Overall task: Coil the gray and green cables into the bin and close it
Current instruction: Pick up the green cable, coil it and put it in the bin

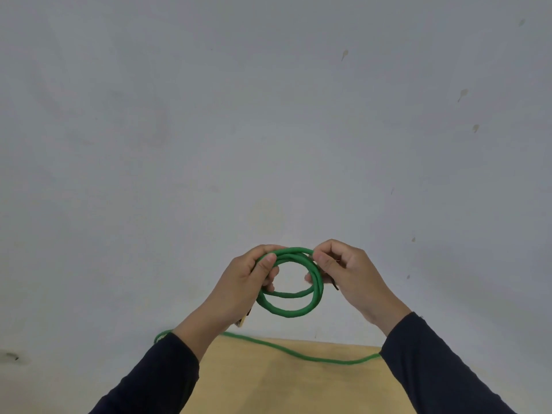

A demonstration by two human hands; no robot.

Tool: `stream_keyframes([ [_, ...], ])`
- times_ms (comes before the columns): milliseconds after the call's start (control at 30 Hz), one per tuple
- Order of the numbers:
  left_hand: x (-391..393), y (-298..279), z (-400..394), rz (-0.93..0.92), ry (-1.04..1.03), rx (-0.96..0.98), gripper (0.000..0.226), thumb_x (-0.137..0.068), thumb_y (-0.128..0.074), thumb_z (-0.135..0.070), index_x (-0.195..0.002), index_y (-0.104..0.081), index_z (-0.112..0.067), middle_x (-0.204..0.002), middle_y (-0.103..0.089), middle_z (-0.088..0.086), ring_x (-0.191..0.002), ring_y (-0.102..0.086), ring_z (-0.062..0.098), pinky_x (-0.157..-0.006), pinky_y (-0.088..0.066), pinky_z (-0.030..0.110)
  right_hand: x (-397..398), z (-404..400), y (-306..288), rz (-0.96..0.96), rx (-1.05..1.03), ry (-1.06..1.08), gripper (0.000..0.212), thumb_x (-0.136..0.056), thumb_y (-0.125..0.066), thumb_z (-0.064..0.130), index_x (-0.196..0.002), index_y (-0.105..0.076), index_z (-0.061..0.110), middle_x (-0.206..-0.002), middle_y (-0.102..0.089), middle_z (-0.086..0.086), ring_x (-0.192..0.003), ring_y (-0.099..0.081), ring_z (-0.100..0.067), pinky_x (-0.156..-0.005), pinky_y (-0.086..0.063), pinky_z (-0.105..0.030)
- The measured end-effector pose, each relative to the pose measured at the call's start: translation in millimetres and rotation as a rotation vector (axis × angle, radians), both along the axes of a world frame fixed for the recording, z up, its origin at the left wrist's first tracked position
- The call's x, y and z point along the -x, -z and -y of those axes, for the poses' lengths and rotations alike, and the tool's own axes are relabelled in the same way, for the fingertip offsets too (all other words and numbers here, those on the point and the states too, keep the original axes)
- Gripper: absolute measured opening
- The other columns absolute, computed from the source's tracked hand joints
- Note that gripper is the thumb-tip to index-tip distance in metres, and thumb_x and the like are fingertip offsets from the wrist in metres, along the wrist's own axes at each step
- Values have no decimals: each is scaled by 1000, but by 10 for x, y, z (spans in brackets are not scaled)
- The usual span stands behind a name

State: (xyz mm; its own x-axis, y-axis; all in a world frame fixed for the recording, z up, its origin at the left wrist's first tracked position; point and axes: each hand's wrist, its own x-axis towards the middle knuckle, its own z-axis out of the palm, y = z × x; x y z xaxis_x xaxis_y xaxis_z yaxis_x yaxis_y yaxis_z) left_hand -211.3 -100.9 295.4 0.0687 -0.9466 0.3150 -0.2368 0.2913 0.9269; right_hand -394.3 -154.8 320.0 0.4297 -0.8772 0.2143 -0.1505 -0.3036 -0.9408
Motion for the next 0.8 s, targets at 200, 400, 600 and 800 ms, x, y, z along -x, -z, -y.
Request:
stream_keyframes([
  [200, -28, 28, 14, -51, 111, -20, 29, -99, -38, -18, -105, -65, -10, -57, -44, -9, -53, -35, 11, -54, -37, 23, 79, 122, -76, -196, 225, 86, 11, -85, -65, 21, -78, -71, 27, -69, -57, 17, -56, -43, -7, -59, -36, -14],
  [400, -22, 88, 66, 38, 108, 59, 28, -99, -37, -22, -116, -58, -24, -60, -47, -11, -57, -42, 6, -56, -39, 21, -11, 98, -14, -146, 257, 189, 9, -84, -64, 16, -77, -67, 21, -70, -61, 8, -56, -54, -7, -55, -41, -11],
  [600, 41, 95, 105, 92, 52, 194, 25, -96, -38, -30, -118, -49, -33, -59, -51, -14, -55, -43, 4, -55, -39, 18, -140, 64, 12, -52, 181, 262, 12, -88, -58, 15, -77, -62, 16, -69, -63, 0, -58, -60, -11, -58, -49, -21],
  [800, 29, 104, 208, 6, -114, 206, 21, -96, -44, -25, -104, -60, -36, -58, -52, -14, -56, -44, 9, -56, -40, 24, -156, 9, -14, 147, -261, -7, 21, -91, -52, 8, -77, -67, 6, -59, -62, -4, -68, -56, -27, -62, -42, -31],
])
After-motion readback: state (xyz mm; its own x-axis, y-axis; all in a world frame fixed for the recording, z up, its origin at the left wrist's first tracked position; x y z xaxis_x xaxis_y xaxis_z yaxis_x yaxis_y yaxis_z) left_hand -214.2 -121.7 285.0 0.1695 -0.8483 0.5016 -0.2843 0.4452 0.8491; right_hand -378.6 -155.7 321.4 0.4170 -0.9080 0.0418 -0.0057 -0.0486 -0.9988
